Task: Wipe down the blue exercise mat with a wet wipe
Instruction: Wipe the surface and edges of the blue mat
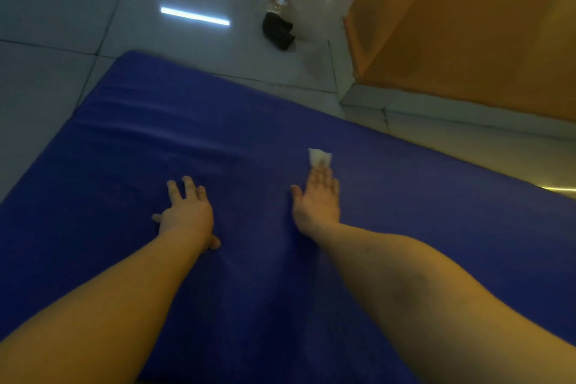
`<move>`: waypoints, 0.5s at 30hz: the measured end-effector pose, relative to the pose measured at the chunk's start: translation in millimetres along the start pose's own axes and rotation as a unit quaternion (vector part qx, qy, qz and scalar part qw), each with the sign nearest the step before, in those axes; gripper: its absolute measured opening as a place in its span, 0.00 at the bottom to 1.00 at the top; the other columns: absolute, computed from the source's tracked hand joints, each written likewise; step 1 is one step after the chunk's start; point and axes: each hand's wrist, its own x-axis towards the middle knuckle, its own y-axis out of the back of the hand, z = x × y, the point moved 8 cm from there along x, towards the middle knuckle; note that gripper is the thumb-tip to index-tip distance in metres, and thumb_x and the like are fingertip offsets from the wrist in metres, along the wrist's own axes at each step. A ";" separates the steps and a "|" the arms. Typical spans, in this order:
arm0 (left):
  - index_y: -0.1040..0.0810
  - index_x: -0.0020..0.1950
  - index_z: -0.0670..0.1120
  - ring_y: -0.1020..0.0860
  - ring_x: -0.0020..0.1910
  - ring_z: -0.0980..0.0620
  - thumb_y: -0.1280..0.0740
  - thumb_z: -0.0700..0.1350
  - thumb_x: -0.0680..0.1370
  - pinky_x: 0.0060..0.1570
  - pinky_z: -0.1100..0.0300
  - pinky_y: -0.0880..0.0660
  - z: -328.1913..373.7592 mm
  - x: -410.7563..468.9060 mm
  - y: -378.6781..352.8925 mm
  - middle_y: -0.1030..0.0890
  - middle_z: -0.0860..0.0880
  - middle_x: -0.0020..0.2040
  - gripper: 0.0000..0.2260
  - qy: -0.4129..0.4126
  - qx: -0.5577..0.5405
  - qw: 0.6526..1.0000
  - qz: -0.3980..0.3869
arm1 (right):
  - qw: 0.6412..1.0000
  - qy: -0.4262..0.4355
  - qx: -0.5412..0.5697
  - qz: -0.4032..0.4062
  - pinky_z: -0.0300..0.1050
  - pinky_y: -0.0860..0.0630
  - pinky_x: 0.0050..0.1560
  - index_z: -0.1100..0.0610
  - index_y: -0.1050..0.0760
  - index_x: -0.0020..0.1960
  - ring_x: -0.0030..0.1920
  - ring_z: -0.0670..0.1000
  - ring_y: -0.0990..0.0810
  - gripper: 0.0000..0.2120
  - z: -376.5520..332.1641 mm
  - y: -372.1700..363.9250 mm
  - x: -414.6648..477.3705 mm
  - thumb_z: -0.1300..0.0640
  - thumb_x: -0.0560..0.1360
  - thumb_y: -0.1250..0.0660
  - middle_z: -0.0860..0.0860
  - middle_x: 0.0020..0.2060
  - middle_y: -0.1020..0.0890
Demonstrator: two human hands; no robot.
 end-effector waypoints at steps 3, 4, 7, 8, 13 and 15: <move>0.61 0.82 0.43 0.63 0.78 0.34 0.22 0.60 0.70 0.67 0.31 0.32 1.5 1.0 -0.2 0.67 0.42 0.80 0.58 0.003 -0.001 1.000 -0.005 | 0.993 -0.115 0.009 -0.028 0.56 0.62 0.80 0.65 0.63 0.81 0.81 0.56 0.64 0.39 33.3 0.2 0.9 0.37 0.83 0.59 0.59 0.81 0.62; 0.61 0.82 0.43 0.64 0.78 0.34 0.22 0.60 0.69 0.67 0.31 0.33 2.1 1.9 -0.3 0.67 0.42 0.80 0.58 0.003 -0.002 1.000 -0.006 | 0.991 -0.128 0.017 -0.027 0.56 0.62 0.80 0.65 0.64 0.80 0.80 0.56 0.65 0.39 27.2 -1.2 -1.3 0.37 0.83 0.59 0.59 0.80 0.64; 0.61 0.82 0.42 0.63 0.79 0.34 0.22 0.59 0.69 0.67 0.31 0.33 1.3 2.1 0.2 0.66 0.42 0.80 0.58 0.006 -0.007 1.000 -0.007 | 0.998 -0.056 0.024 0.011 0.57 0.61 0.80 0.66 0.66 0.79 0.78 0.58 0.72 0.40 -34.9 -9.1 -17.4 0.39 0.83 0.56 0.61 0.77 0.71; 0.61 0.82 0.42 0.63 0.79 0.34 0.22 0.59 0.70 0.67 0.31 0.33 1.6 1.8 0.5 0.66 0.42 0.80 0.58 0.006 -0.009 1.000 -0.008 | 0.999 -0.009 0.034 0.025 0.56 0.61 0.80 0.66 0.66 0.79 0.78 0.58 0.73 0.40 -61.6 -12.8 -27.9 0.39 0.83 0.55 0.60 0.77 0.72; 0.60 0.82 0.43 0.63 0.79 0.35 0.22 0.59 0.70 0.68 0.32 0.33 0.4 1.5 0.6 0.66 0.42 0.80 0.57 0.007 -0.016 1.000 0.000 | 0.987 0.156 0.021 -0.037 0.53 0.64 0.80 0.61 0.64 0.81 0.79 0.52 0.71 0.36 -127.7 -35.8 -61.5 0.40 0.84 0.54 0.55 0.80 0.66; 0.60 0.82 0.44 0.63 0.79 0.35 0.22 0.59 0.70 0.68 0.32 0.33 -0.3 1.4 -0.1 0.66 0.43 0.80 0.57 0.005 -0.015 1.000 0.001 | 0.985 0.171 0.011 -0.019 0.52 0.63 0.80 0.59 0.64 0.82 0.80 0.51 0.68 0.36 -111.4 -28.4 -55.4 0.41 0.84 0.54 0.54 0.80 0.65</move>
